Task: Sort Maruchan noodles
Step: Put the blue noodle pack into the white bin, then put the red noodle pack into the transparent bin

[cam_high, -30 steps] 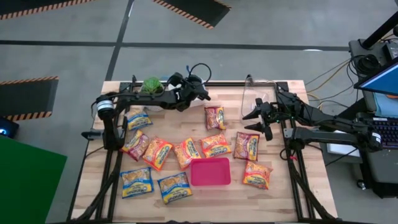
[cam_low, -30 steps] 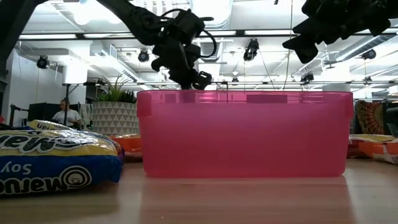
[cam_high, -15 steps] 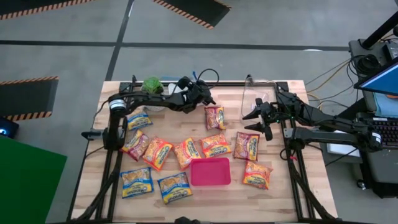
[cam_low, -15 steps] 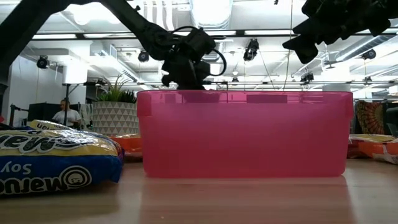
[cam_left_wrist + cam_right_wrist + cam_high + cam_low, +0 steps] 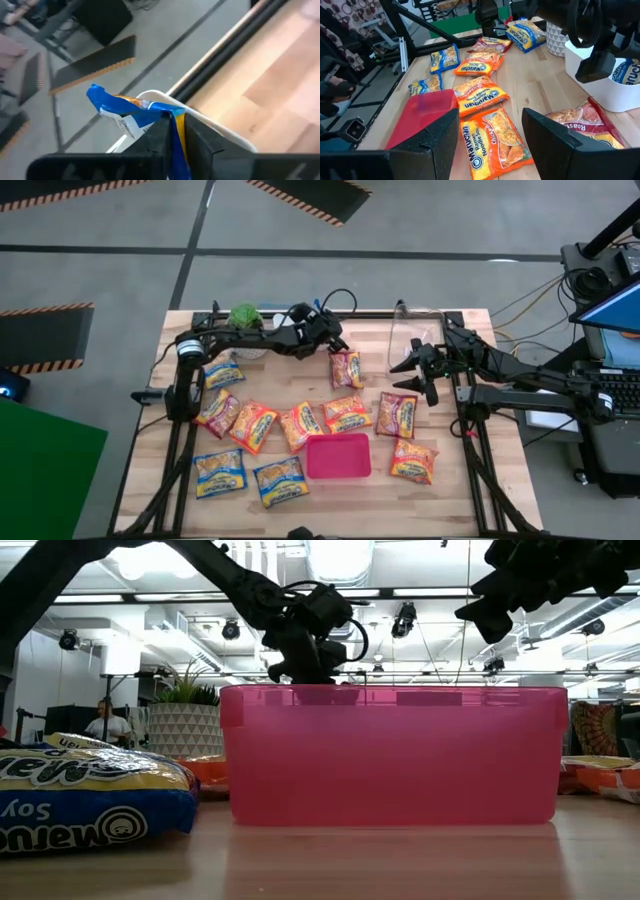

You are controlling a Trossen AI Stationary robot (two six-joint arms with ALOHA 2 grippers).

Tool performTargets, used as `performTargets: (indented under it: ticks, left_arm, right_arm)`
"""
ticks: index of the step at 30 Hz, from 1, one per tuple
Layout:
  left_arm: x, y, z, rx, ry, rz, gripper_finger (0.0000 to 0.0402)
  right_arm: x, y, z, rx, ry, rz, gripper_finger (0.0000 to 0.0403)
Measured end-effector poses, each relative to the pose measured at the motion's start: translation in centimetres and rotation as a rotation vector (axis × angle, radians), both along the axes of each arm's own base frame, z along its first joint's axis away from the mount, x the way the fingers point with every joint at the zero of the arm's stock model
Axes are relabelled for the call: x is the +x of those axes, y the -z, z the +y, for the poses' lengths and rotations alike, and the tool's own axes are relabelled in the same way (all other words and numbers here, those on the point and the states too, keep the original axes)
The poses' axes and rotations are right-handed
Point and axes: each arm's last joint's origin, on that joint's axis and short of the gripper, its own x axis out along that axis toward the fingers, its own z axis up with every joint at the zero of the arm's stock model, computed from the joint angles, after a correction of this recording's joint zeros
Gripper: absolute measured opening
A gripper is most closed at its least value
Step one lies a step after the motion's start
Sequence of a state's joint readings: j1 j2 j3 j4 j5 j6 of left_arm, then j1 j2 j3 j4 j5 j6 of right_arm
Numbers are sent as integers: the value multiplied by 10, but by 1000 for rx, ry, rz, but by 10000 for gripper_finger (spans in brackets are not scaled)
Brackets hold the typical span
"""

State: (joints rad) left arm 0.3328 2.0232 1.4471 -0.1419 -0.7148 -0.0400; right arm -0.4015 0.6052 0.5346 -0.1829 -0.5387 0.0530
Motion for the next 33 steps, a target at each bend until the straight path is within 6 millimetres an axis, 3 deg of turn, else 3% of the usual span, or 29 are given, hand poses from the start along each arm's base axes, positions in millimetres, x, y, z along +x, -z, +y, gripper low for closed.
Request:
performTargets:
  ticks: [10, 17, 21, 25, 33]
  left_arm:
    - [5, -13, 1, -19, 25, -31, 160]
    - [12, -43, -14, -20, 72, 31, 190]
    - [14, -66, -40, 7, 117, 109, 189]
    - [10, -85, -79, 23, 195, 158, 186]
    - [-14, -88, -162, -4, 389, 295, 175]
  right_arm:
    - [0, 0, 0, 17, 5, 3, 206]
    - [0, 0, 0, 50, 15, 8, 206]
    - [0, 0, 0, 80, 24, 13, 206]
    - [0, 1, 0, 135, 38, 29, 205]
    - [0, 13, 2, 201, 100, 97, 205]
